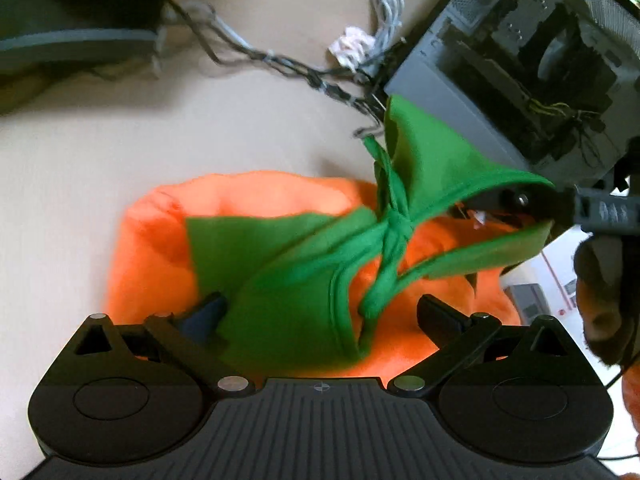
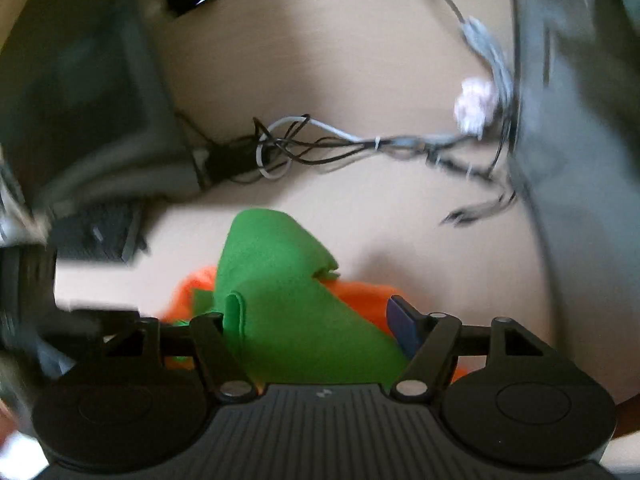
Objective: Fold clothes
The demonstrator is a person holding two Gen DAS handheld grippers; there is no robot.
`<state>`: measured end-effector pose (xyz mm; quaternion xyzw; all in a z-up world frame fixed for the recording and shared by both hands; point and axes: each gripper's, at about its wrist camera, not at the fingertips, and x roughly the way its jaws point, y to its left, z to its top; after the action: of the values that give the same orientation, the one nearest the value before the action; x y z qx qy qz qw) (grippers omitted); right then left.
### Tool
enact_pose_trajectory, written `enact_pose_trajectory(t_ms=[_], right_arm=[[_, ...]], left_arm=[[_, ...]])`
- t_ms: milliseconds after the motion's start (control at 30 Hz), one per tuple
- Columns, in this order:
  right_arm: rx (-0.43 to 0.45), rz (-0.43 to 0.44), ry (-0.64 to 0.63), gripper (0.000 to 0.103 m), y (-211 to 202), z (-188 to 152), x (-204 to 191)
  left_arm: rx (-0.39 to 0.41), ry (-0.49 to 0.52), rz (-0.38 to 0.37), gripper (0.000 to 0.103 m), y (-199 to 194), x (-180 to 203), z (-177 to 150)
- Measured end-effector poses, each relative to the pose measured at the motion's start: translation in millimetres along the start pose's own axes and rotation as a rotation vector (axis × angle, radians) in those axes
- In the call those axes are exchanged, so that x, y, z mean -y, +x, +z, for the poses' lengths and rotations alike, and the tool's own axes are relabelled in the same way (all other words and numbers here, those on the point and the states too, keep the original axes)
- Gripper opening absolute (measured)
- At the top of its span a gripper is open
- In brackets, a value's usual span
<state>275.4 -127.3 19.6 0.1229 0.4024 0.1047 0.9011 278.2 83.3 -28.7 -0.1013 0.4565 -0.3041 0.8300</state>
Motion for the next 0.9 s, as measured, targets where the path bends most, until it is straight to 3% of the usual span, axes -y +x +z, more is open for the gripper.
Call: enact_pose_trajectory(t_ms=[67, 100, 233, 333, 400, 500, 567, 633, 733, 833, 900], right_arm=[[-0.029, 0.041, 0.028, 0.069, -5, 3, 2], [-0.047, 0.045, -0.020, 0.069, -8, 3, -2], [-0.141, -0.080, -0.320, 0.073, -1, -19, -23], [-0.244, -0.080, -0.296, 0.073, 18, -45, -21], [-0.267, -0.094, -0.304, 0.073, 18, -58, -23], [-0.261, -0.079, -0.290, 0.074, -2, -61, -19], [-0.229, -0.079, -0.287, 0.075, -24, -57, -18], [-0.158, -0.049, -0.227, 0.075, -47, -45, -17], [-0.037, 0.012, -0.036, 0.075, -47, -22, -3], [-0.059, -0.003, 0.183, 0.073, 3, -7, 20], [-0.114, -0.018, 0.298, 0.061, 39, -2, 35]], left_arm=[[0.034, 0.003, 0.025, 0.103, -14, 0, -2], [0.060, 0.000, 0.013, 0.103, -22, 0, -2], [0.178, -0.021, -0.124, 0.103, -46, 6, 4], [0.183, -0.026, -0.205, 0.103, -30, 10, 13], [0.118, -0.029, -0.169, 0.103, -4, 10, 13], [0.009, -0.066, -0.051, 0.103, 32, -2, 4], [0.031, -0.061, -0.019, 0.103, 39, -8, -2], [0.055, -0.047, -0.009, 0.103, 39, -8, -1], [0.044, -0.042, 0.000, 0.103, 34, -8, 3], [0.020, -0.029, 0.026, 0.103, 23, -7, 3], [0.016, -0.029, 0.035, 0.103, 11, -7, 4]])
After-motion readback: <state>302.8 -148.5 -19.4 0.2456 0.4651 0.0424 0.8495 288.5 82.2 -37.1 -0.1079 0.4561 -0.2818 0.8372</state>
